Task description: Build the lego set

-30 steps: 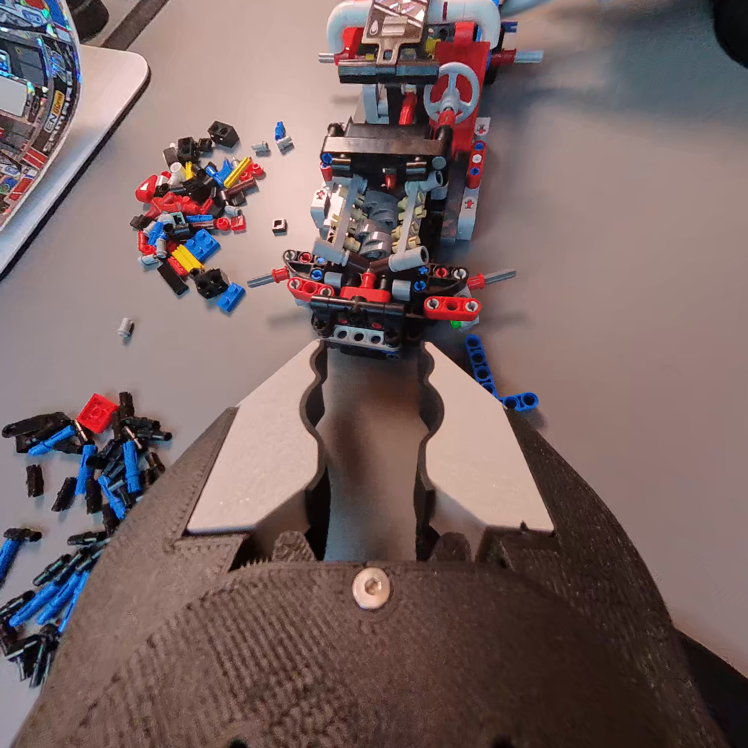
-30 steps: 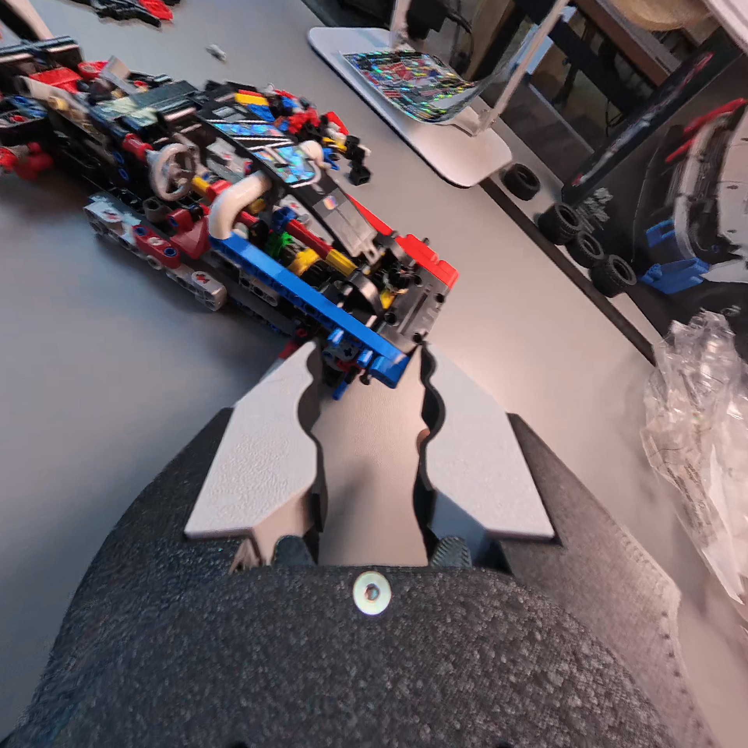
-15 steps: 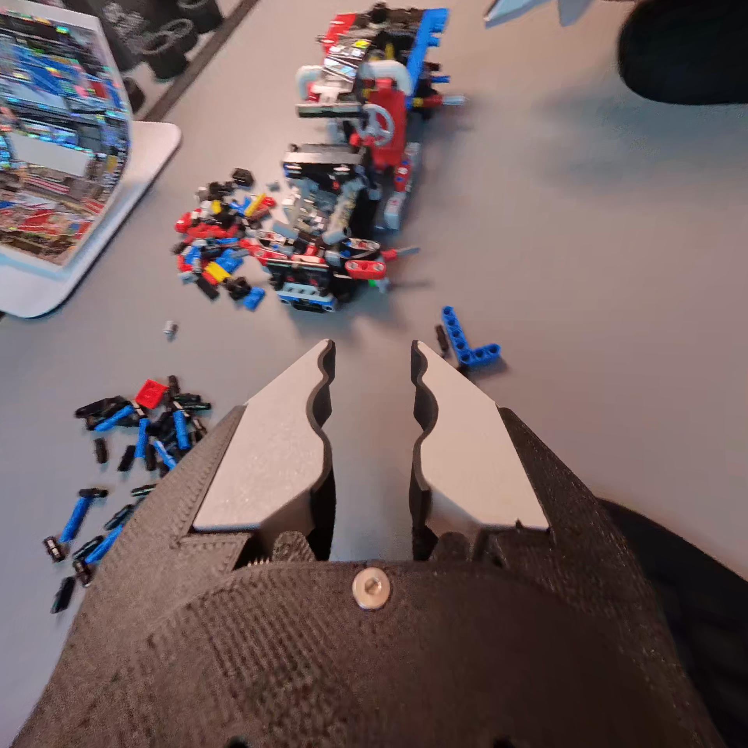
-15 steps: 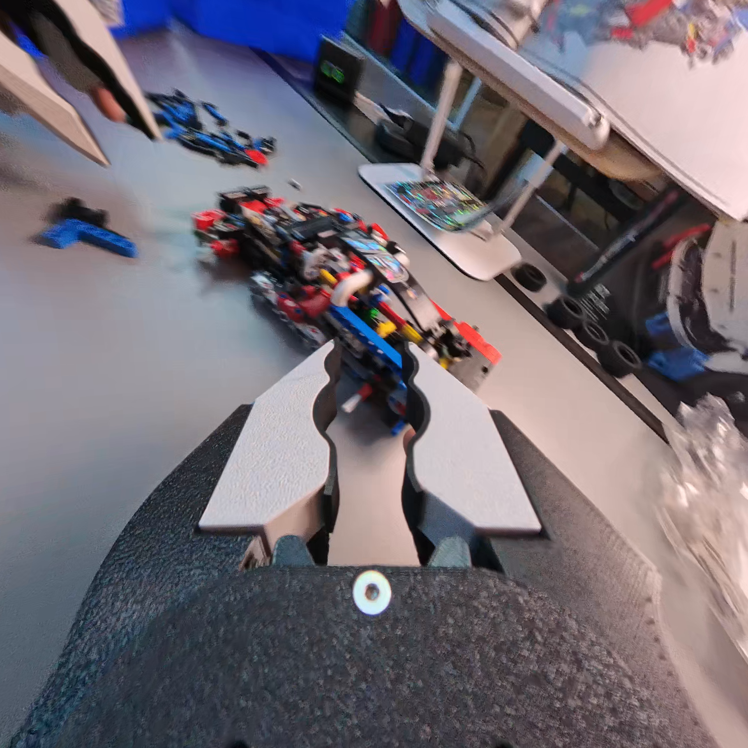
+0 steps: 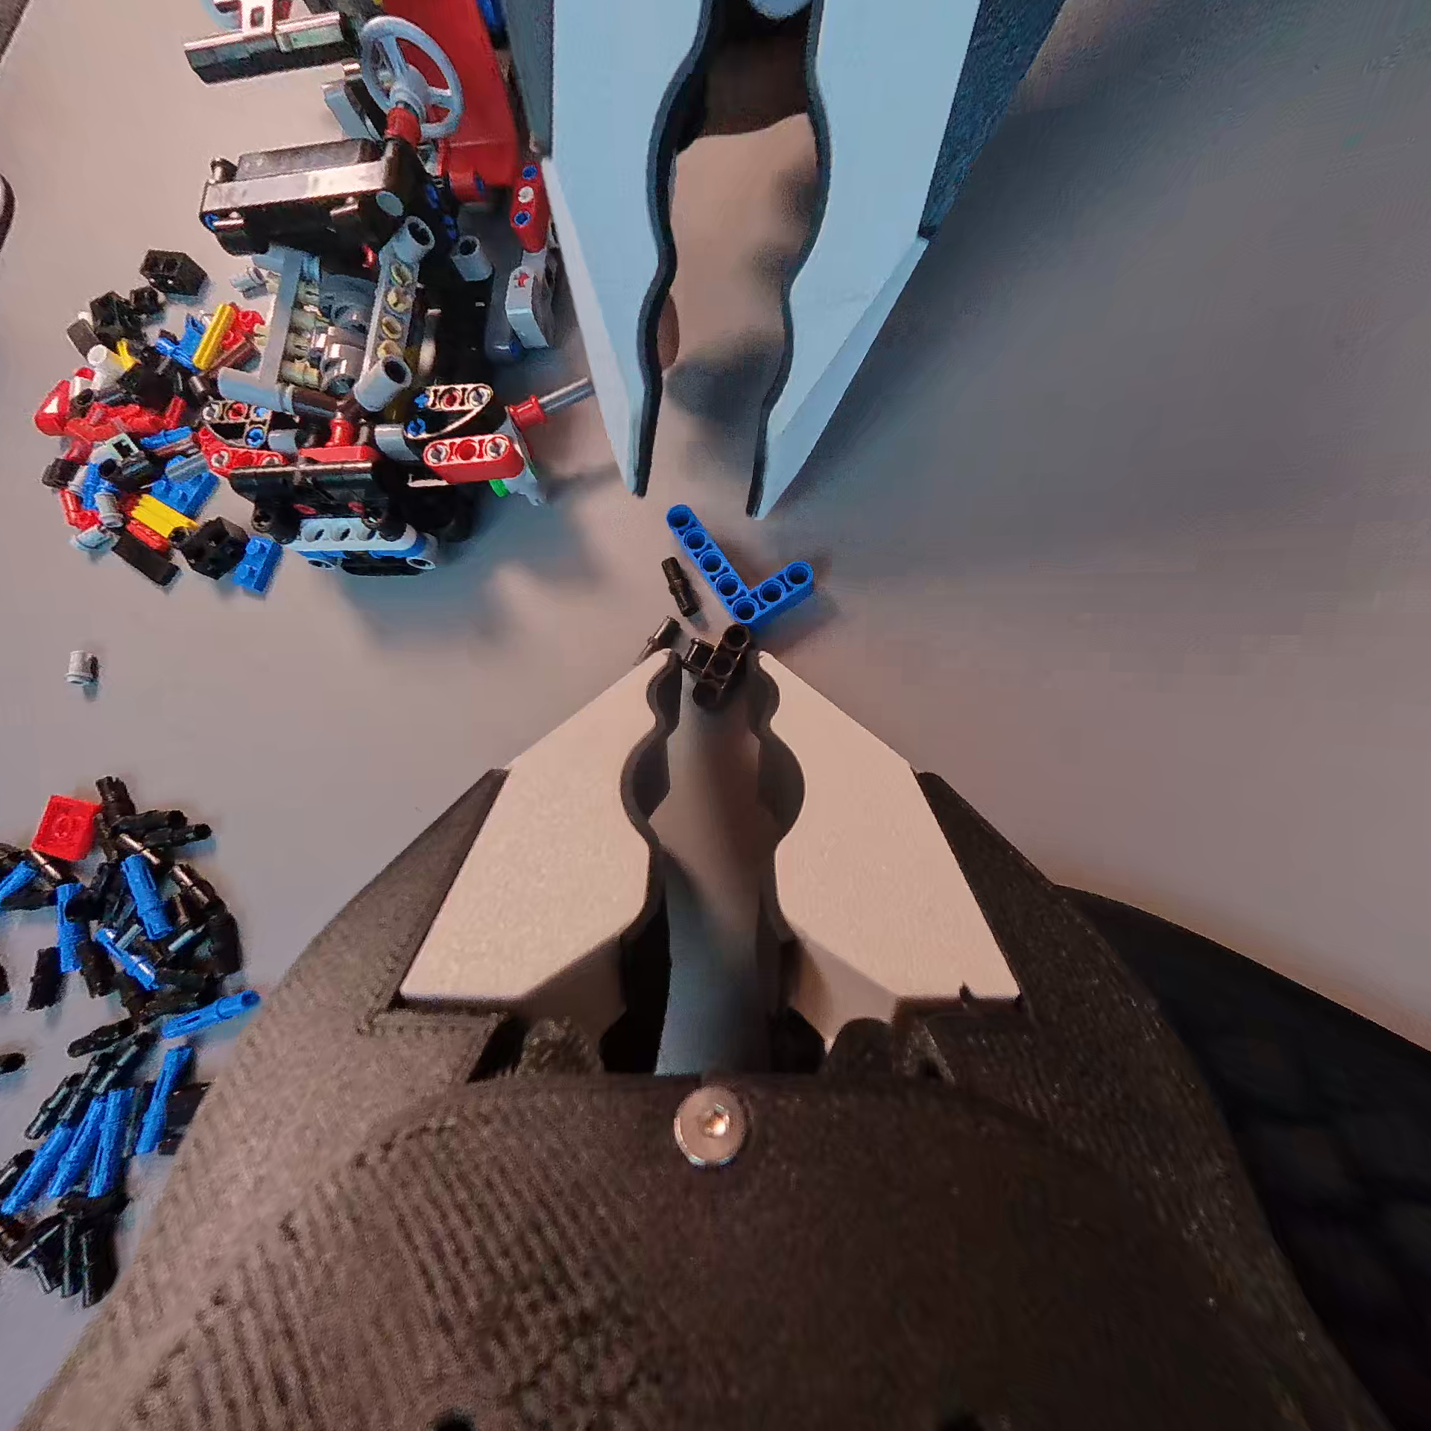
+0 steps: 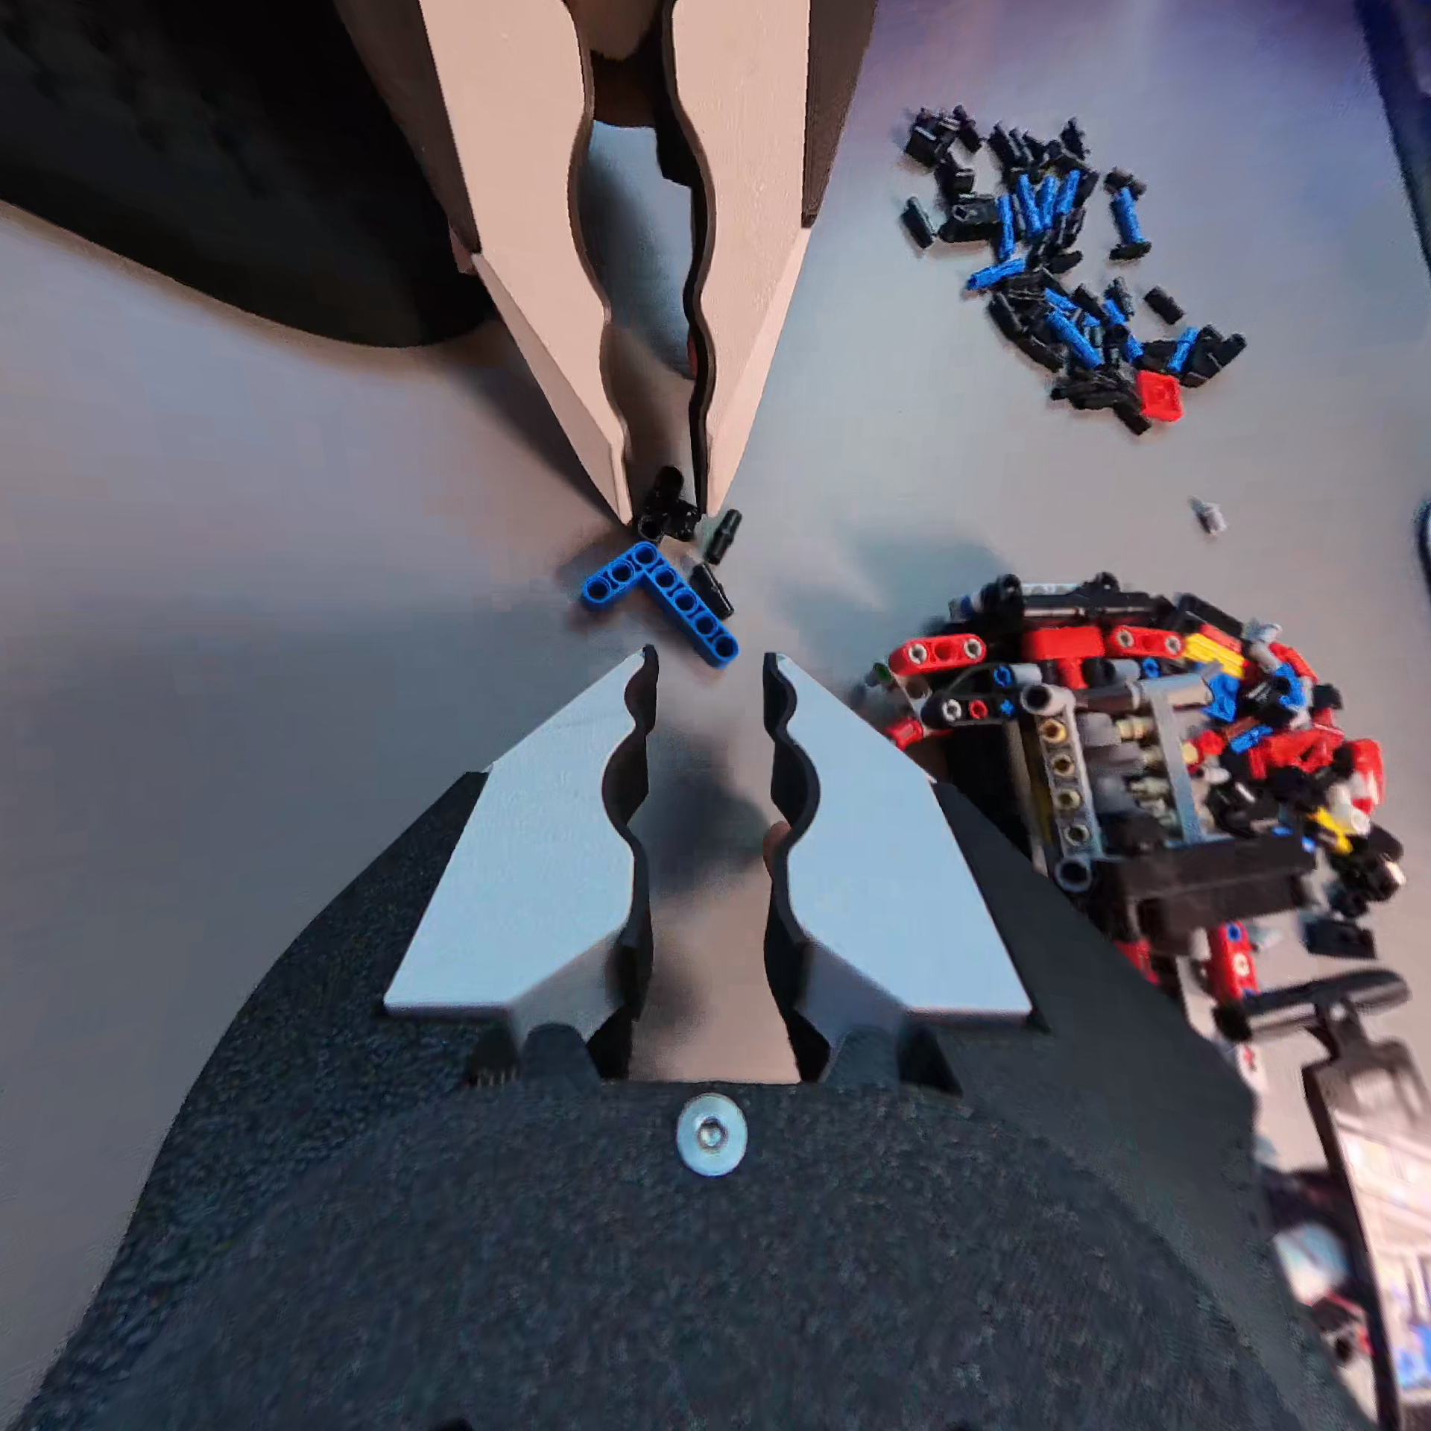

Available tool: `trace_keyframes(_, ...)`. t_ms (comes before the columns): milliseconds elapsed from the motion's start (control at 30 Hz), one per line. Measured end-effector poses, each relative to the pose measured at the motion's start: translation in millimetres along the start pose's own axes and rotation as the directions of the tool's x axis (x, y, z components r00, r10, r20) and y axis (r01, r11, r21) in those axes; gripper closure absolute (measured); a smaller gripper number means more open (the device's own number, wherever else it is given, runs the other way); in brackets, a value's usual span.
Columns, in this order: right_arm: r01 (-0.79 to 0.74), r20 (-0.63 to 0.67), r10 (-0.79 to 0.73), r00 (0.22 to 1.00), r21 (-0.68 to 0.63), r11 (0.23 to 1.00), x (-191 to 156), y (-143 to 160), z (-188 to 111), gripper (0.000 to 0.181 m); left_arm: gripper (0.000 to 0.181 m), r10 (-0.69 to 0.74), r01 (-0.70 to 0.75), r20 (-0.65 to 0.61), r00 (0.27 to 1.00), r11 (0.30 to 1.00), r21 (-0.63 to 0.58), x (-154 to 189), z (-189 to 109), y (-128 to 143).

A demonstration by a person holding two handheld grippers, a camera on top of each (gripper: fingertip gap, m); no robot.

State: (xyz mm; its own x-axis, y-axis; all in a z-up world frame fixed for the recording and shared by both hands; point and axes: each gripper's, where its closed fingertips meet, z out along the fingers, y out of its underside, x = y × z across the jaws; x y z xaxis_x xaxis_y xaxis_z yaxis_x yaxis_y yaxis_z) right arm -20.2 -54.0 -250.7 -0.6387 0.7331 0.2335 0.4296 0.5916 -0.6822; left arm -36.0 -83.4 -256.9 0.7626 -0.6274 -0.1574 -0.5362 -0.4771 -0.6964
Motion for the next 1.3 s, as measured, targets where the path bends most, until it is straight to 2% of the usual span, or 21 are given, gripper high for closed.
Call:
trace_keyframes(167,0.06,0.062,-0.057,0.996,-0.055,0.997,-3.0,-2.5,9.9,0.171,0.167,0.007,-0.007,0.01,1.0,1.0,0.01,3.1,-2.0,1.2)
trace_keyframes(333,0.059,0.099,-0.05,0.994,-0.094,0.994,-18.9,14.9,-12.7,0.175,0.167,0.036,-0.036,0.027,0.999,0.999,0.015,3.5,0.7,-2.2)
trace_keyframes(500,-0.012,0.104,0.021,0.994,-0.092,0.996,-39.8,34.2,-39.3,0.175,0.166,0.067,-0.068,0.043,0.997,0.998,0.013,4.8,9.3,-11.8)
trace_keyframes(600,-0.039,0.09,0.047,0.995,-0.087,0.995,-42.5,44.0,-50.6,0.176,0.159,0.065,-0.066,0.027,0.998,0.997,0.041,7.8,13.4,-22.5)
trace_keyframes(700,-0.047,0.086,0.055,0.995,-0.094,0.994,-41.8,49.0,-56.1,0.175,0.156,0.025,-0.025,-0.004,1.0,0.991,0.132,12.3,10.9,-43.1)
trace_keyframes(800,-0.013,0.091,0.022,0.996,-0.103,0.995,-40.3,45.9,-54.7,0.176,0.156,-0.003,0.019,-0.081,0.997,0.981,0.194,26.2,12.3,-62.3)
trace_keyframes(933,0.011,0.099,0.002,0.995,-0.13,0.991,-35.1,39.2,-45.7,0.176,0.148,0.059,-0.045,-0.109,0.992,0.992,0.122,42.7,31.0,-63.9)
trace_keyframes(1067,-0.119,0.128,0.134,0.983,-0.115,0.986,-31.5,33.4,-42.5,0.176,0.141,0.09,-0.081,-0.094,0.991,0.992,0.1,45.7,36.0,-61.5)
trace_keyframes(1300,-0.429,0.271,0.41,0.871,0.013,0.903,-30.8,17.8,-53.5,0.176,0.16,0.057,-0.045,-0.073,0.996,0.986,0.163,38.9,29.5,-67.9)
